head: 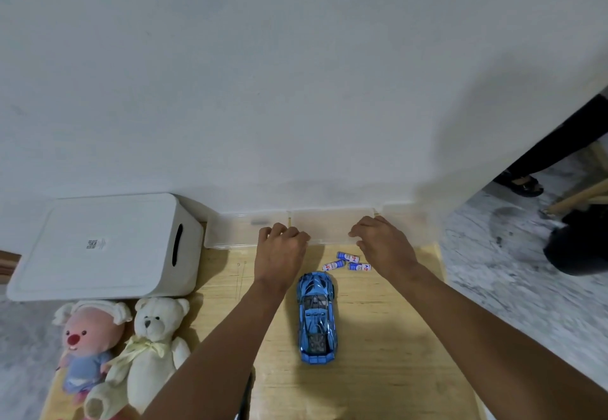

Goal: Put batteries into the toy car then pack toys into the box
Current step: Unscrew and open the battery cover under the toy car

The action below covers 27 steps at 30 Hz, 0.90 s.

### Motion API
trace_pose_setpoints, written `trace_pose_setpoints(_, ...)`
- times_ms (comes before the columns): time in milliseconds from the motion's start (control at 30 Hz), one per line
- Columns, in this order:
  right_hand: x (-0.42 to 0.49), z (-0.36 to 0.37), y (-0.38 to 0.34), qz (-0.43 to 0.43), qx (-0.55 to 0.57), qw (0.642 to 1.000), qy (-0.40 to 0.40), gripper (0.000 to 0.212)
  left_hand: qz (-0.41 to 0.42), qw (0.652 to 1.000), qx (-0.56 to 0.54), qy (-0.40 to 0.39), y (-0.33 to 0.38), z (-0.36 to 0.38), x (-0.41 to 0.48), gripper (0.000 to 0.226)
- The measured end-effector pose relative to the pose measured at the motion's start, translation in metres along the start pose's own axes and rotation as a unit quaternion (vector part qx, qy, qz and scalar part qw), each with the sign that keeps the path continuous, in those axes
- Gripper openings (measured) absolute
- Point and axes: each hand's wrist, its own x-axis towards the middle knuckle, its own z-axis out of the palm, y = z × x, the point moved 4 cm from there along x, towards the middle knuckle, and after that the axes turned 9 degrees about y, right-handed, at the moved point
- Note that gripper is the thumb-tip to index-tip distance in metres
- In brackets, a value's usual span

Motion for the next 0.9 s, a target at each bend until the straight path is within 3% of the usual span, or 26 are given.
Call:
trace_pose_setpoints(200, 0.002, 0.006, -0.003, 0.022, -0.037, 0.999, -0.006, 0.045, -0.019, 1.0, 0.002, -0.022, 0.004, 0.0, 0.001, 0.02)
trace_pose_setpoints(400, 0.014, -0.001, -0.022, 0.028, -0.12, 0.99, -0.069, 0.031, -0.013, 0.996, -0.039, -0.075, -0.006, -0.008, 0.009, 0.032)
trace_pose_setpoints(533, 0.03, -0.015, -0.058, -0.011, -0.109, 0.993, -0.041, 0.027, -0.098, 0.991, -0.072, -0.047, -0.056, -0.032, 0.001, 0.039)
trace_pose_setpoints(700, 0.039, 0.008, -0.124, -0.089, -0.009, 0.992, -0.091, 0.043, -0.169, 0.975, -0.081, -0.123, -0.121, -0.031, -0.023, 0.052)
trace_pose_setpoints(900, 0.049, 0.06, -0.167, -0.108, -0.104, 0.983, -0.104, 0.066, -0.114, 0.98, -0.018, -0.163, -0.136, -0.024, -0.029, 0.056)
